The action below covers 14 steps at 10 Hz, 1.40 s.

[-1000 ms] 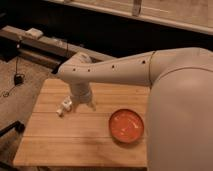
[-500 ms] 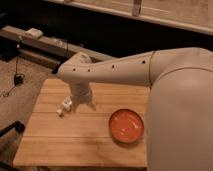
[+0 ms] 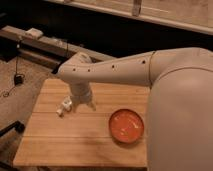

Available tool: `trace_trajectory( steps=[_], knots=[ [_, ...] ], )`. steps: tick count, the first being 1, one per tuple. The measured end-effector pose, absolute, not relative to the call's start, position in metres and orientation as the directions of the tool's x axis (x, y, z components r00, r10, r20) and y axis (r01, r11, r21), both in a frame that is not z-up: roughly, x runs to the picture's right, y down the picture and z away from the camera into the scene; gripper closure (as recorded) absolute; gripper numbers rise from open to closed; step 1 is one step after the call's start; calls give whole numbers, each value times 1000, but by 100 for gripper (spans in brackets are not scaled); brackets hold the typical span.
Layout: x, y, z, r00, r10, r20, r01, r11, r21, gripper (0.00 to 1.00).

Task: Place the bottle in the ceramic bowl

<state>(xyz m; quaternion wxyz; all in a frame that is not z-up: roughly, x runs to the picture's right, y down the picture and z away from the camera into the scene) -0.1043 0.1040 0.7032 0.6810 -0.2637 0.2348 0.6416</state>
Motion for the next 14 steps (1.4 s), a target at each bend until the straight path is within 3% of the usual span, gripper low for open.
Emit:
trace_trajectory(
  steps=[6, 14],
  knots=[
    [-113, 100, 706, 77, 762, -644, -997, 57, -52, 35],
    [-210, 58, 774, 105, 803, -587, -993, 113, -23, 35]
  ],
)
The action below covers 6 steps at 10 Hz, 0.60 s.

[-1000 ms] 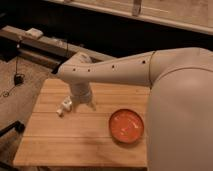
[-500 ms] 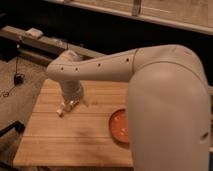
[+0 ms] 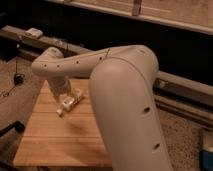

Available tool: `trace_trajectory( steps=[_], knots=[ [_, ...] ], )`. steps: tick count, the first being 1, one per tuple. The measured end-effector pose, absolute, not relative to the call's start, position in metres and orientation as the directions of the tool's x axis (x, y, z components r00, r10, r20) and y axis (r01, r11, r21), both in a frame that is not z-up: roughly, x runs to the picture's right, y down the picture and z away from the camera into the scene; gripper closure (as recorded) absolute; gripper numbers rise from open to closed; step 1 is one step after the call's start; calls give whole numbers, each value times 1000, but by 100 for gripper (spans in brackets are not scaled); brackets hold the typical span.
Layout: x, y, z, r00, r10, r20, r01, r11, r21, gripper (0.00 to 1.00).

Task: Place the bottle in the ceramic bowl

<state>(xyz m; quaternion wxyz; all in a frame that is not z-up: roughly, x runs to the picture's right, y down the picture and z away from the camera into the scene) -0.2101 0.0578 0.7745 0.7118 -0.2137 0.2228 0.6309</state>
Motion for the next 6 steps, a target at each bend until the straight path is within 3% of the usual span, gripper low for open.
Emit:
trace_trajectory(
  steps=[6],
  knots=[
    [-225, 55, 827, -44, 805, -592, -999, -18, 49, 35]
  ],
)
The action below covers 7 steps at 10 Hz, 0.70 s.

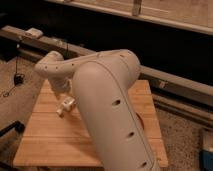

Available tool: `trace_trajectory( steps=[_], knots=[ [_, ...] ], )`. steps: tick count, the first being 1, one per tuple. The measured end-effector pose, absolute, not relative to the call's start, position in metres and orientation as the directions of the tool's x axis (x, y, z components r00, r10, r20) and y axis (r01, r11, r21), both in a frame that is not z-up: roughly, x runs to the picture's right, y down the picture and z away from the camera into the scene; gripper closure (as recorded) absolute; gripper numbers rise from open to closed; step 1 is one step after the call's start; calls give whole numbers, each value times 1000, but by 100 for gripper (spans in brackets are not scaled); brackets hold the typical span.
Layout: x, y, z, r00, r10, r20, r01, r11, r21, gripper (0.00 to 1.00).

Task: Place the bottle in the ceramic bowl

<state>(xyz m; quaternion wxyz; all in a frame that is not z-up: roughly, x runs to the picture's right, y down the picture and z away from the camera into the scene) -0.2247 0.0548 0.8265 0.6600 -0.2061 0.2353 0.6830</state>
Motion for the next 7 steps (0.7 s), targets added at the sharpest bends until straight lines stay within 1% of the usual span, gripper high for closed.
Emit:
trace_trajectory(
  steps=[4, 7],
  knots=[
    [-241, 51, 856, -84, 785, -614, -996, -62, 57, 35],
    [-251, 56, 877, -85, 774, -627, -996, -58, 63, 35]
  ],
)
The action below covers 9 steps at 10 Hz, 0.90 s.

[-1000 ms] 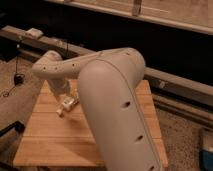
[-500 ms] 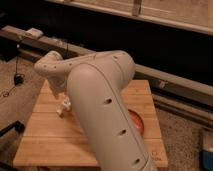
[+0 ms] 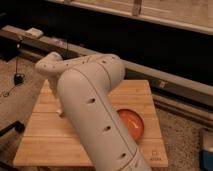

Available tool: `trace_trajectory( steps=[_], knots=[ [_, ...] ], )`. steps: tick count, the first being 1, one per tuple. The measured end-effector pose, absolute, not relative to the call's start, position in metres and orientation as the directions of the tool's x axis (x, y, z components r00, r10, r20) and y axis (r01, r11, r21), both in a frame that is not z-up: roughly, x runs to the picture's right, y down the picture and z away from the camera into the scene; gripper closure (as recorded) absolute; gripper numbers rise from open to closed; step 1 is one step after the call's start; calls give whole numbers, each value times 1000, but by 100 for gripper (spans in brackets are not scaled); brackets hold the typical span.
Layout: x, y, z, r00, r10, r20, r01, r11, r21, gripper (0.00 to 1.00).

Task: Place the bottle in the ceramic bowl

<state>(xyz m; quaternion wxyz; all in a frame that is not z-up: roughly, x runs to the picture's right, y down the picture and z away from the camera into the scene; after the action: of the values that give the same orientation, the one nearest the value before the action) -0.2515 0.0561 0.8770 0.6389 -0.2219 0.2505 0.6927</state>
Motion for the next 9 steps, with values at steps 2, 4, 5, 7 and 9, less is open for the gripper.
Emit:
trace_trajectory(
  steps=[2, 4, 5, 7, 9],
  knots=[
    [-248, 60, 887, -91, 765, -638, -996, -56, 75, 35],
    [-244, 63, 893, -97, 758, -646, -995, -54, 87, 35],
    [-239, 62, 895, -104, 756, -646, -994, -57, 93, 35],
    [-229, 62, 901, -121, 749, -651, -992, -67, 107, 35],
    [-224, 65, 907, -130, 743, -657, -991, -73, 114, 35]
  ],
)
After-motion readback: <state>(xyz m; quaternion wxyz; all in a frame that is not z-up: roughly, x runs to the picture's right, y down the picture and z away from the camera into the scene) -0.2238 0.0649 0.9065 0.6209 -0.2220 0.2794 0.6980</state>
